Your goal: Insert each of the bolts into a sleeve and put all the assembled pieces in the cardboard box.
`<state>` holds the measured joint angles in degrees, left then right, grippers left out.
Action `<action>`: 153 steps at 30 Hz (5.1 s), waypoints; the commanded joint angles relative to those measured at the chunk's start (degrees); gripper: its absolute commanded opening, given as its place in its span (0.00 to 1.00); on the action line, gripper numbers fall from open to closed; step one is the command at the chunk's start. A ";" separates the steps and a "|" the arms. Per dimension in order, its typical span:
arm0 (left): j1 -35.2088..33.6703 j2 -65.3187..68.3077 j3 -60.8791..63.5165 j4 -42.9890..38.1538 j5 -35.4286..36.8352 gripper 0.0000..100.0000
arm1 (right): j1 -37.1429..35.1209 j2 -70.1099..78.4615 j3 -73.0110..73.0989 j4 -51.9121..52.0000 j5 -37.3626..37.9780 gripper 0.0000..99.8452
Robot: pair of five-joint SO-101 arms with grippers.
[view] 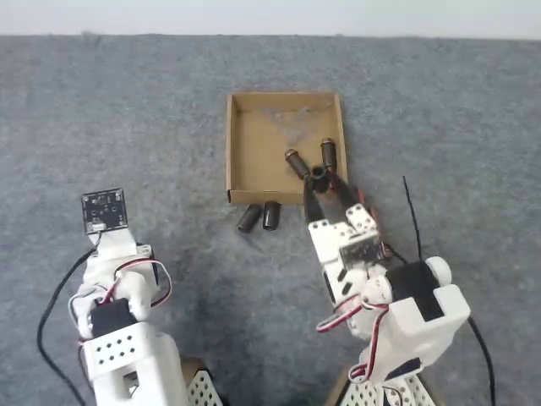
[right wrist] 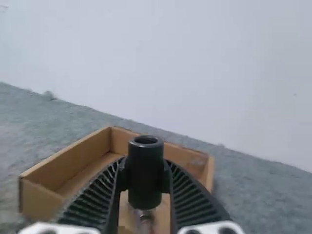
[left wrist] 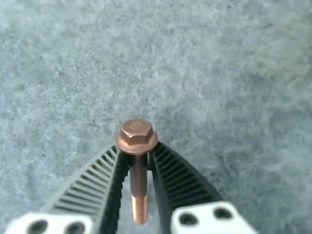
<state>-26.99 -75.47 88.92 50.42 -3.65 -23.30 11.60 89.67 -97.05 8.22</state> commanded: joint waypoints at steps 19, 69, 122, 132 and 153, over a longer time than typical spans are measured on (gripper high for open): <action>0.35 -1.76 -0.57 -2.11 -0.35 0.01 | -14.90 -0.75 4.92 -1.19 -4.48 0.01; 36.40 -1.85 -16.31 -21.27 37.19 0.01 | -19.56 -0.13 4.31 5.32 -4.48 0.01; 44.31 -28.31 2.86 -12.40 29.63 0.01 | -20.44 -0.22 0.88 13.41 -1.67 0.01; 44.22 -28.13 7.78 -18.73 26.55 0.01 | -20.53 -0.75 1.85 13.32 -1.58 0.01; 44.22 -28.31 7.60 -18.99 26.55 0.01 | -21.41 -0.84 3.34 11.21 -1.58 0.01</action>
<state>17.14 -102.81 97.19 33.89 23.16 -43.34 11.96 92.48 -83.43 5.49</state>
